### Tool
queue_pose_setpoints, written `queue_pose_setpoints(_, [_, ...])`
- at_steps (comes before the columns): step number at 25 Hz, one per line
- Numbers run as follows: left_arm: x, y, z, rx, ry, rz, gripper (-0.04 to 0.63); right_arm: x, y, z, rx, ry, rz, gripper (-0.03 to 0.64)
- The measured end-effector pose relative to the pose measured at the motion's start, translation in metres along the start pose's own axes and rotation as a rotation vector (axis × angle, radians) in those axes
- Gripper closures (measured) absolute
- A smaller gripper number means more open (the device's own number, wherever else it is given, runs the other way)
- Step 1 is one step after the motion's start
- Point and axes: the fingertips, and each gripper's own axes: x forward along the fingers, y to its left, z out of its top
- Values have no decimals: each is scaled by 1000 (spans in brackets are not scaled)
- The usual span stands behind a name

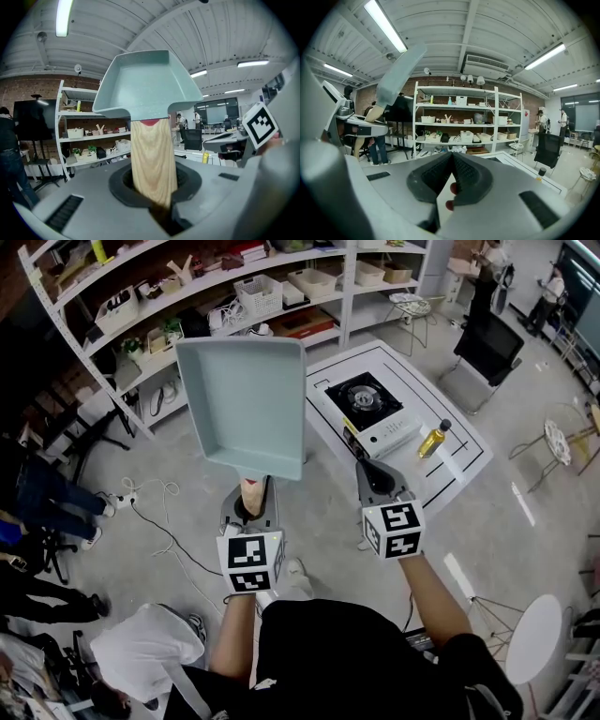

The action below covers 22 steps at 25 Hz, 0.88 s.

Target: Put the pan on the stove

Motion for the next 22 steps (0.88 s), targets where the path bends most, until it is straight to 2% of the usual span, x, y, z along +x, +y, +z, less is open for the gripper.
queue_pose_setpoints(12, [56,71,7,17,20,-35,538,84,15,35,-8,-6,-37,615])
queue_pose_setpoints(17, [74,97,9,0,17,-49,540,114,24,40,-16,4,-44,615])
queue_pose_setpoints(22, [86,122,6,21,15,-60,538,138,35,45,-22,10,-54,615])
